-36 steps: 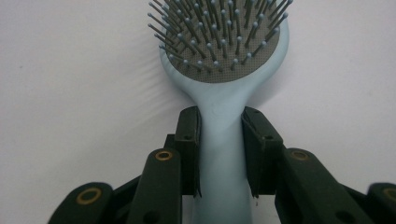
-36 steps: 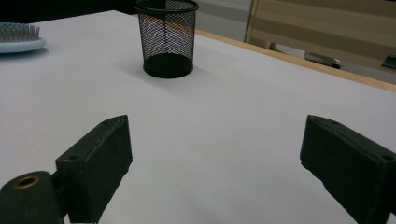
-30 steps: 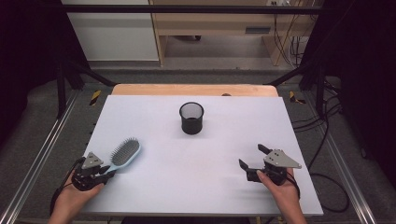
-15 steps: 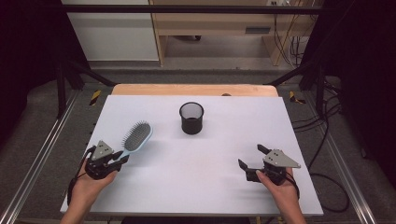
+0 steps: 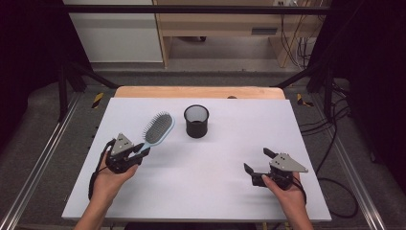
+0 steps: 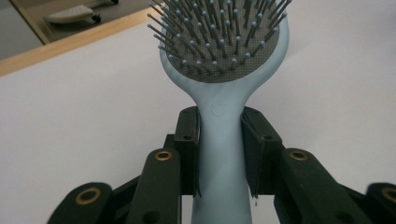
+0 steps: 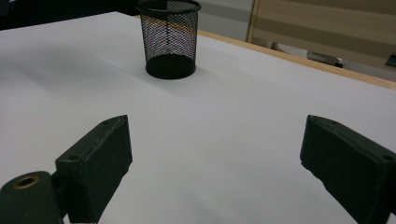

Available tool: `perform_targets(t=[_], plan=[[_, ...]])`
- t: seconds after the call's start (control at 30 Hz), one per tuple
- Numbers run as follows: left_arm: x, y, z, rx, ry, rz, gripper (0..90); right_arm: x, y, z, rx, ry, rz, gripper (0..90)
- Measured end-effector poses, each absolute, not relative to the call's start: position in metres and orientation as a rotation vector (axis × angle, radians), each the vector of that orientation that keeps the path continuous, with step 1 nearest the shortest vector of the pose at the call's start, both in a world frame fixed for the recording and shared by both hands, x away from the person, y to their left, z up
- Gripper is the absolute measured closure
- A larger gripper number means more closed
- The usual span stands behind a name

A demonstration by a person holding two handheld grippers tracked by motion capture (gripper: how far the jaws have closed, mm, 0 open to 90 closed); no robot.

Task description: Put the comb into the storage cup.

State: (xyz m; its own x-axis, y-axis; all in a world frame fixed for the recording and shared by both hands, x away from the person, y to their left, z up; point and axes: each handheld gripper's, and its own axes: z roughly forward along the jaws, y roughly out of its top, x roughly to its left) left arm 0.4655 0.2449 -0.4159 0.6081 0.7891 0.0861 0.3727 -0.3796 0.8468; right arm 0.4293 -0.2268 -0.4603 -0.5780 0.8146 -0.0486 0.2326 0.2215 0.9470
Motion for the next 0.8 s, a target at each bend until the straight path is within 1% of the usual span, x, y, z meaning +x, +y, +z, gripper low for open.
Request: perform_targets(t=[0.1, 0.23, 0.6, 0.8], plan=[[0.468, 0.236, -0.413, 1.979, 0.894, 0.631, 69.5, 0.430, -0.225, -0.460, 0.966, 1.944, 1.368, 9.2], [0.472, 0.226, -0.415, 1.981, 0.891, 0.611, 69.5, 0.431, -0.223, -0.459, 0.992, 1.941, 1.401, 9.1], [0.466, 0.215, -0.423, 1.969, 0.854, 0.624, 69.5, 0.431, -0.213, -0.456, 1.026, 1.928, 1.460, 8.3], [0.460, 0.210, -0.423, 1.936, 0.840, 0.644, 69.5, 0.429, -0.208, -0.455, 1.053, 1.943, 1.484, 8.2]])
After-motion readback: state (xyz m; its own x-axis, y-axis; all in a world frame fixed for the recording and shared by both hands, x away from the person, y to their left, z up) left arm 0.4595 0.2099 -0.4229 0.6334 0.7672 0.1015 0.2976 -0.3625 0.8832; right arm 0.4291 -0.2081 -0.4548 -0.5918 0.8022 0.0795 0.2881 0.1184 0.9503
